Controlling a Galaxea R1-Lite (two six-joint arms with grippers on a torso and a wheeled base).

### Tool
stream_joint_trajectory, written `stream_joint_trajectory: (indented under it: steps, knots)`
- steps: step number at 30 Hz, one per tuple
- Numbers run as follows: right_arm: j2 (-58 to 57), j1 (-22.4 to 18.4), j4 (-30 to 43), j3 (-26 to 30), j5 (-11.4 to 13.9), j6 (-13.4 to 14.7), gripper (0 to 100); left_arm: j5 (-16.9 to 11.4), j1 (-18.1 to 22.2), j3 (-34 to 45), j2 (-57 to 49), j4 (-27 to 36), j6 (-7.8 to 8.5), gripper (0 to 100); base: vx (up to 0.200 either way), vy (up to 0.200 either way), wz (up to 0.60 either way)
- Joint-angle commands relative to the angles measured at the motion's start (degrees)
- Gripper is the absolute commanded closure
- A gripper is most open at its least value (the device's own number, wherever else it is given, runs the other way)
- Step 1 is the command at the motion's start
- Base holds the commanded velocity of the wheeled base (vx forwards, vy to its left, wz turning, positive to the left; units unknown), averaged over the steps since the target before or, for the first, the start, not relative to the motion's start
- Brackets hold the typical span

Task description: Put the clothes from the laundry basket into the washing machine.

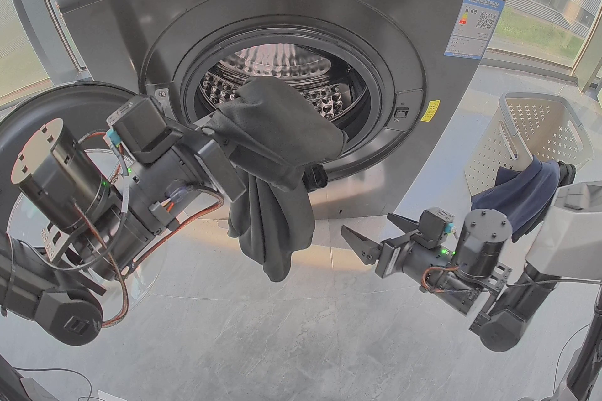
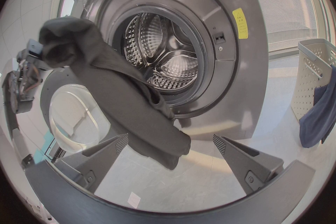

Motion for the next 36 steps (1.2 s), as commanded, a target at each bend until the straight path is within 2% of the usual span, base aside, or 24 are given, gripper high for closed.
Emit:
stream_joint_trajectory:
  steps: [1,14,22,31,36]
  knots:
    - [10.8,-2.0,0.1,-8.9,0.4,-0.3,0,-0.9,-0.3,2.4,-2.8,0.1,0.0,100,0.0,0.0,0.0]
    - [15.7,-1.8,1.1,-20.1,0.9,-0.3,0,-1.1,-0.3,3.1,-2.7,0.1,0.0,100,0.0,0.0,0.0]
    - [19.3,-0.5,1.1,-25.8,2.7,-0.3,0,-1.1,-0.3,3.1,-2.7,0.2,-0.08,100,0.0,0.0,0.0]
    - [23.3,0.4,0.9,-34.2,2.7,-0.3,0,-1.0,-0.3,3.2,-2.6,0.2,-0.08,100,0.0,0.0,0.0]
    - [24.0,0.8,0.4,-36.6,3.0,-0.4,0,-1.0,-0.3,3.1,-2.2,0.2,-0.08,100,0.0,0.0,0.0]
